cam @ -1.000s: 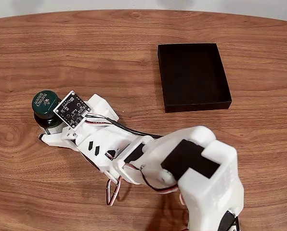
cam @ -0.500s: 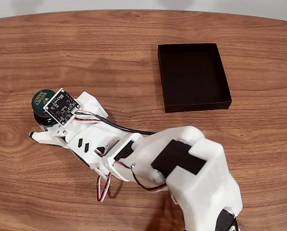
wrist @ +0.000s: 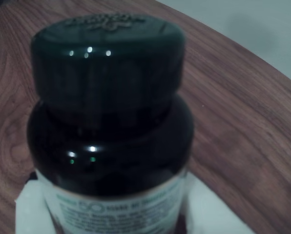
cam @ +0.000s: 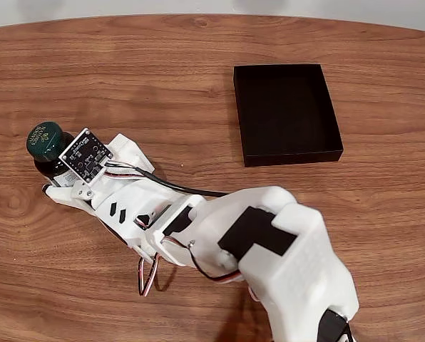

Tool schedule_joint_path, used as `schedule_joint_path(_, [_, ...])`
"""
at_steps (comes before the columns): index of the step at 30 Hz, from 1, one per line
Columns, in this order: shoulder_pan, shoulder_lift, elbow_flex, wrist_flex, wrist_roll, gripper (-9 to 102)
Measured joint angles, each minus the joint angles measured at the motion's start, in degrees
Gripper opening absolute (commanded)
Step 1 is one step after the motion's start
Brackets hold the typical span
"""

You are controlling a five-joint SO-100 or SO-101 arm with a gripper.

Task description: Pick up the pill bottle and place it in the black box.

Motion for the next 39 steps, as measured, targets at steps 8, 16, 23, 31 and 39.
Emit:
schedule_joint_path(8, [0.0, 2.9, 2.37, 1.05, 0.09, 19])
schedule_joint_path(16, [0.0, 10.37, 9.14, 1.14, 0.09, 19])
schedule_joint_path(23, [3.16, 17.23, 12.66, 1.14, 1.14, 19])
schedule_joint_path(31, [8.53, 23.64, 15.82, 1.14, 1.14, 19])
schedule_joint_path(39, [15.73, 30.67, 18.37, 1.14, -0.79, 19])
